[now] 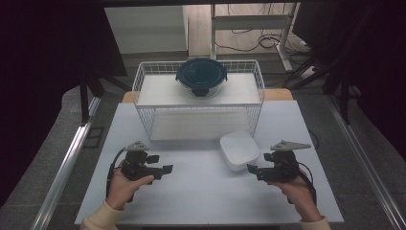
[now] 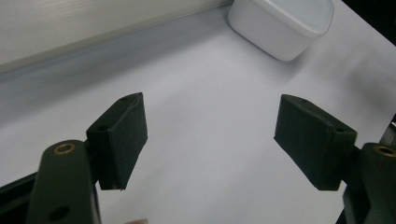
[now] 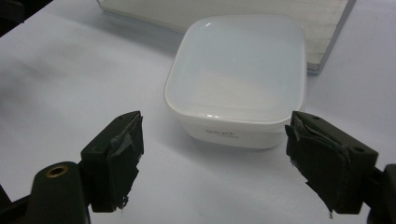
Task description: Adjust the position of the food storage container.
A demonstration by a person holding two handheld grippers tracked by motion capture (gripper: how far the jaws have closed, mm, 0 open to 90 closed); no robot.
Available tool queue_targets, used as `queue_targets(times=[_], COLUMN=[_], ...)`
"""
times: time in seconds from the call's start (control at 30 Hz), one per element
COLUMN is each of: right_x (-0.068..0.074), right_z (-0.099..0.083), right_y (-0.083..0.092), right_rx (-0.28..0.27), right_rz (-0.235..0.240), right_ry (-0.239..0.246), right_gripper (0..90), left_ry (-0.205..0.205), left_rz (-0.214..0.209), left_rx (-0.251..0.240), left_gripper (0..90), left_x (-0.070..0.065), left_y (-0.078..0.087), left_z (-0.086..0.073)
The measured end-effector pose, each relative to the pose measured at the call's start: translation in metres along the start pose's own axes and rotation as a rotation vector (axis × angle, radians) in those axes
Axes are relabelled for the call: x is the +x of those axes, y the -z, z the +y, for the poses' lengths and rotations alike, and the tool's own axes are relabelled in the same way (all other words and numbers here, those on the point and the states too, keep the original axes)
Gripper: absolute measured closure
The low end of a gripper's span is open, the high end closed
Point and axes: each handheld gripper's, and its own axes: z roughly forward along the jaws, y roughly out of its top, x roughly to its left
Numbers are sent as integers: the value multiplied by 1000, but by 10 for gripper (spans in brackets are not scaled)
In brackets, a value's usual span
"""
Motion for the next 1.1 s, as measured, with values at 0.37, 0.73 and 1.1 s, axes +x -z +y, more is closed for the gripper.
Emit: queue_targets(times=[0.37,0.73,1.1], right_x=[-5,-17,-50], right_z=[0,14,57], right_y=[-5,-6,-32], right_rx=[26,27,130], right_rz=[-29,-39,-82], right_ry=[6,3,-55], right_gripper=[209,350,470], left_ry=[15,14,21], left_rz=[16,2,2], left_rx=[-6,10,23], left_gripper=[244,237,238], left_x=[7,14,14], left_y=[5,5,1], left_z=[-3,-7,-10])
